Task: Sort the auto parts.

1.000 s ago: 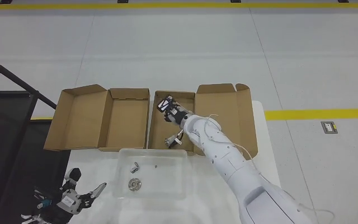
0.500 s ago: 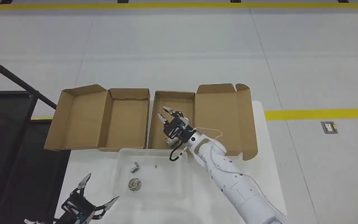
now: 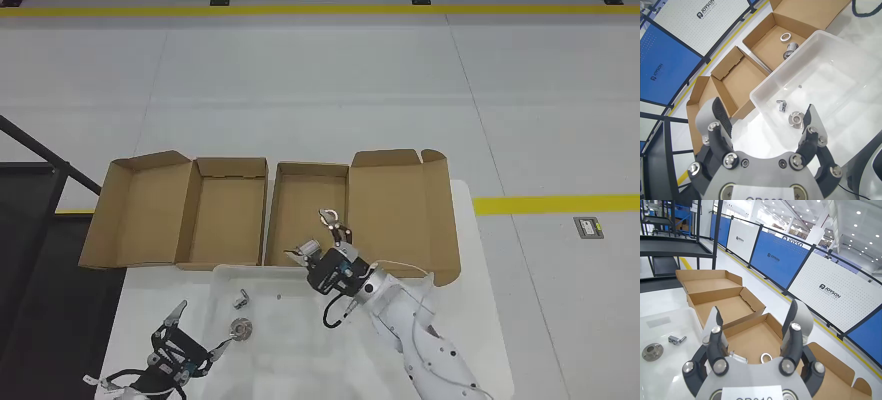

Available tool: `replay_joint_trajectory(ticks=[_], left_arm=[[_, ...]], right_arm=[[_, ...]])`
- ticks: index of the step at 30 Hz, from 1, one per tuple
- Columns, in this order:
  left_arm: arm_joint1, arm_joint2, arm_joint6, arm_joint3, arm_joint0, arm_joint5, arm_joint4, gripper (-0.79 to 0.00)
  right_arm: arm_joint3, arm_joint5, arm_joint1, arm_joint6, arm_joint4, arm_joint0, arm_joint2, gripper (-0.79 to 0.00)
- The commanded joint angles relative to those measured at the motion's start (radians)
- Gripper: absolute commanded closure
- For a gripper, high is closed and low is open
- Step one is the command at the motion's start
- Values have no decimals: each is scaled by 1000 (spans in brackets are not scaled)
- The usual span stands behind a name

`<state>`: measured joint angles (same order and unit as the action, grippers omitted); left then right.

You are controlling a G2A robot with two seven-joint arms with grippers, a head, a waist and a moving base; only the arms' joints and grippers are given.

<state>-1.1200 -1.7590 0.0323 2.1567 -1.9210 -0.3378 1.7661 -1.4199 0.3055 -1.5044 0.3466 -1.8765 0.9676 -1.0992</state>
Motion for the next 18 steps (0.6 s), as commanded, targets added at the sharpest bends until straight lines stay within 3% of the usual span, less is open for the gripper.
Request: replay_joint_trajectory(ticks=[1,7,13,18], left_arm=[[0,0,0,0,0,0,0,-785],[1,3,-8,-5,2,2,22,-785],[4,45,-109,37,26,-57,100,-785],[8,60,-233,96,74,-149,125,-785]], right_arm=[[0,0,0,0,0,0,0,-785],[-4,15,1,1,-4,2,4,-785],[-28,130,29,189,-110,13,3,-785],[-91,132,62,316,-263,78,-14,-785]])
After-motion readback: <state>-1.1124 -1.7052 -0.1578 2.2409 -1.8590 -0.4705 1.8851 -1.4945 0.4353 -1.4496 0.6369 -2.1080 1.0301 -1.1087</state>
